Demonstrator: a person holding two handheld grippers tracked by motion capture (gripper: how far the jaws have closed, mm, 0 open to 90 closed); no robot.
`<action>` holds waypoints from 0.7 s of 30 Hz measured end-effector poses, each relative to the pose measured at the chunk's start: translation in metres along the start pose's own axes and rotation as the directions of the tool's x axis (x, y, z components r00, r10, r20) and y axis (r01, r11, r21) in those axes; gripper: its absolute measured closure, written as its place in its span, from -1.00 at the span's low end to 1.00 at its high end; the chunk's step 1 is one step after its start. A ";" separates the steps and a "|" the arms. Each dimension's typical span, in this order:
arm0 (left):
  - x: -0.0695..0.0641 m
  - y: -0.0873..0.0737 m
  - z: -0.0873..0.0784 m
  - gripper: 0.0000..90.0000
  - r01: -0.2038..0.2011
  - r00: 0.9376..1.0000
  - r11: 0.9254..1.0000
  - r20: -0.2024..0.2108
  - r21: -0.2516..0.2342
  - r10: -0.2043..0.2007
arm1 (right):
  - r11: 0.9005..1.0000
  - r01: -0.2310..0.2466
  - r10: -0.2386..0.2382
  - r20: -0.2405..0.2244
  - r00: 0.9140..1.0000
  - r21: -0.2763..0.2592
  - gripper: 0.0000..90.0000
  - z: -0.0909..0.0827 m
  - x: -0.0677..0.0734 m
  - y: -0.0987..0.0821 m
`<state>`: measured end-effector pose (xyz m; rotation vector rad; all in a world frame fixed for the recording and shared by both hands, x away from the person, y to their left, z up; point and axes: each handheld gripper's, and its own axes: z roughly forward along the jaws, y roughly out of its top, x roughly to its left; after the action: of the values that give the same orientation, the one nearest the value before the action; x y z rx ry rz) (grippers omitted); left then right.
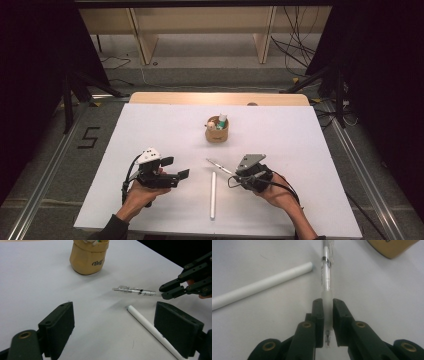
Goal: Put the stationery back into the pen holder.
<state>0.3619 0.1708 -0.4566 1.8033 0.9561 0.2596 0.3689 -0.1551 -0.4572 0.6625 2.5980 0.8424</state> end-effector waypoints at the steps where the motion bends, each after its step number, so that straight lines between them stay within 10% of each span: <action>1: 0.000 0.000 0.000 -0.64 0.001 1.000 1.000 0.001 -0.003 -0.001 | 1.000 0.008 -0.008 0.002 1.000 -0.007 0.80 -0.001 0.002 0.001; 12: -0.002 0.008 -0.005 -0.64 -0.034 0.999 0.999 -0.006 -0.005 0.034 | 0.993 0.115 -0.114 0.049 0.992 -0.034 0.80 -0.013 0.020 0.004; 21: -0.007 0.022 -0.008 -0.65 -0.074 0.996 0.996 0.048 0.048 0.071 | 0.964 0.265 -0.260 0.102 0.960 -0.037 0.80 -0.021 0.045 0.007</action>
<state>0.3633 0.1678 -0.4322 1.8839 0.8725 0.2400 0.3246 -0.1361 -0.4439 0.3246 2.4959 0.7680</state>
